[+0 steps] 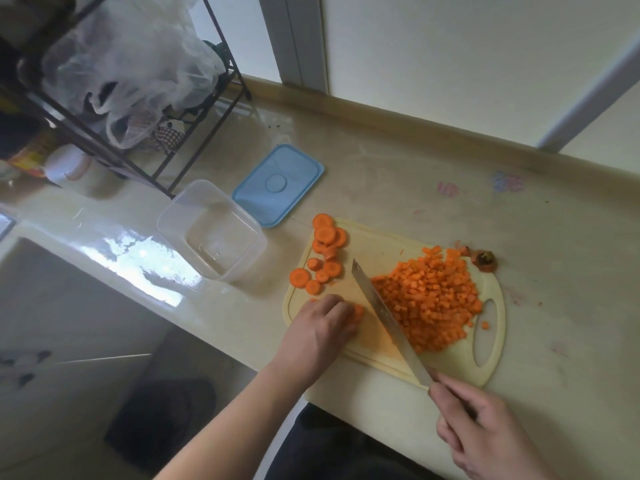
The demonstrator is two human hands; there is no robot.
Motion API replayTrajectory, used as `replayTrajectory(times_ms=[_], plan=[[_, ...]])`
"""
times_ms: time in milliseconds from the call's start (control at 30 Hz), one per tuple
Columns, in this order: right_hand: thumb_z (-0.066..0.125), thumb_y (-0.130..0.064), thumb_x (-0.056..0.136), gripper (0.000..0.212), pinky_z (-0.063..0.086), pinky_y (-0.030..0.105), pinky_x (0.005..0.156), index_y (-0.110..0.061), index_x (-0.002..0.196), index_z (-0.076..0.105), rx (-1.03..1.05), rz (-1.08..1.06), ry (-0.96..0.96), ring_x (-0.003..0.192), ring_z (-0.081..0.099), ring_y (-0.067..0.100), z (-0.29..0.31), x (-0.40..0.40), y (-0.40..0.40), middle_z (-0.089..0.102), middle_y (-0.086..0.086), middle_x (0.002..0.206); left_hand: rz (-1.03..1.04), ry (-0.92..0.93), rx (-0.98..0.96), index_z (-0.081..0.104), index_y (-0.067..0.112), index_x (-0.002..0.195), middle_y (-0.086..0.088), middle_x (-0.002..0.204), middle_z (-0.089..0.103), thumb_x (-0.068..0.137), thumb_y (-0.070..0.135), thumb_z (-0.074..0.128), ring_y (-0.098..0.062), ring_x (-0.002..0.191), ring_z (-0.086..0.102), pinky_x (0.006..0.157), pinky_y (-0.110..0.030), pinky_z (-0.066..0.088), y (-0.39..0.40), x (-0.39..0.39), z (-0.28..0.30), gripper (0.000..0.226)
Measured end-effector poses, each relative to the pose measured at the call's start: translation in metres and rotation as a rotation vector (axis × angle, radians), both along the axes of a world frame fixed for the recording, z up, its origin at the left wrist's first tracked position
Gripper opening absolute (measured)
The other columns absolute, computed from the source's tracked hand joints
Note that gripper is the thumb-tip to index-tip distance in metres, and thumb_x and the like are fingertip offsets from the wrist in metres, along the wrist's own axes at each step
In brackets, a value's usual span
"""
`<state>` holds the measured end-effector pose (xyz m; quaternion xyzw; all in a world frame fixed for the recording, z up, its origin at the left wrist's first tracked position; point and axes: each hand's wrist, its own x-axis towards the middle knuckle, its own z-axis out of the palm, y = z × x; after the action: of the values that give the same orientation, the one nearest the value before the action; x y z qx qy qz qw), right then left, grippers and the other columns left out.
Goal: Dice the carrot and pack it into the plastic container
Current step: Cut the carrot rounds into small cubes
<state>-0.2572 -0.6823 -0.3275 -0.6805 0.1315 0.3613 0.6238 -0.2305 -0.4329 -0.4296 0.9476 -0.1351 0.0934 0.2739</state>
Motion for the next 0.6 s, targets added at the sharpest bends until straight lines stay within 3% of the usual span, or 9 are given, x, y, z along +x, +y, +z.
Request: replayTrajectory(times_ms=[167,267,367,467,600], plan=[[0.057,-0.024,0.089,0.032,0.023,0.018,0.041,-0.053,0.095,0.07,0.025,-0.006,0.012,0.044,0.026,0.013,-0.004,-0.003,0.008,0.033,0.011,0.053,0.02,-0.021,0.064,0.069,0.009,0.093,-0.005,0.083,0.063,0.092,0.035,0.059,-0.025,0.072,0.061,0.071,-0.032,0.042,-0.004,0.006,0.001,0.028],[0.059,-0.029,0.085,0.027,0.023,0.017,0.04,-0.051,0.094,0.072,0.03,-0.022,0.016,0.042,0.026,0.013,-0.005,-0.002,0.011,0.032,0.011,0.052,0.003,-0.025,0.07,0.068,0.011,0.095,-0.006,0.094,0.064,0.089,0.035,0.063,-0.025,0.083,0.059,0.077,-0.032,0.038,-0.001,0.01,-0.002,0.026],[0.059,-0.038,0.076,0.025,0.023,0.017,0.039,-0.048,0.096,0.072,0.041,-0.039,0.007,0.042,0.026,0.012,-0.004,-0.004,0.011,0.032,0.011,0.053,-0.048,0.0,0.055,0.068,0.01,0.095,-0.007,0.104,0.066,0.09,0.036,0.063,-0.024,0.09,0.06,0.077,-0.035,0.042,0.002,0.015,-0.003,0.027],[0.059,-0.04,0.076,0.026,0.022,0.017,0.04,-0.048,0.097,0.071,0.041,-0.059,0.005,0.042,0.026,0.013,-0.005,-0.003,0.01,0.032,0.012,0.054,-0.081,0.015,0.035,0.069,0.007,0.09,-0.007,0.099,0.069,0.092,0.036,0.061,-0.027,0.082,0.065,0.071,-0.033,0.05,0.002,0.018,-0.003,0.03],[0.059,-0.042,0.075,0.029,0.023,0.018,0.041,-0.053,0.099,0.069,0.025,-0.045,0.01,0.043,0.026,0.014,-0.009,-0.005,0.011,0.032,0.012,0.054,-0.064,-0.042,-0.044,0.07,0.004,0.09,-0.01,0.096,0.07,0.092,0.029,0.065,-0.024,0.082,0.063,0.075,-0.031,0.048,-0.004,0.012,-0.004,0.026]])
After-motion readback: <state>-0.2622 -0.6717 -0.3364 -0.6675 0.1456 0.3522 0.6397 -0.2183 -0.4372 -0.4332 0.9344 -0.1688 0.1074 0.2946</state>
